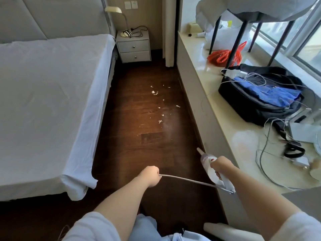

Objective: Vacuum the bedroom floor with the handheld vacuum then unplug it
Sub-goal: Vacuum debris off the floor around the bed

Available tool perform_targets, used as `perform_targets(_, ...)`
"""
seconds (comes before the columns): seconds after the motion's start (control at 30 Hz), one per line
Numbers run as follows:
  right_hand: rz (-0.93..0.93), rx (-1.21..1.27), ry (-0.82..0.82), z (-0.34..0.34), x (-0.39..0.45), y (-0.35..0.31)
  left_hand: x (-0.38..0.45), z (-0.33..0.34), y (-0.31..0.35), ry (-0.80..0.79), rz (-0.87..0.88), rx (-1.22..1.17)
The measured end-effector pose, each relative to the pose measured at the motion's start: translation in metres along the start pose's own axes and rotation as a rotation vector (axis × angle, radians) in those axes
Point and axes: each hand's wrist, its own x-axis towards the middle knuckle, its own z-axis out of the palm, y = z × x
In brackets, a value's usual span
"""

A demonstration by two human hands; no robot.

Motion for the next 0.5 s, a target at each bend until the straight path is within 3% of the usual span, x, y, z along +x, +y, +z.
perform_targets(0.23,0.112,0.053,0.001,0.004,-0.007,-0.006,-0.001,0.007,-0.016,0.003,-0.008,-0.031)
perform_targets(0.5,0.024,-0.029,-0.045,0.037,-0.025,-0.081,-0.002,-0.023,-0.074,0.041,-0.035,-0.070)
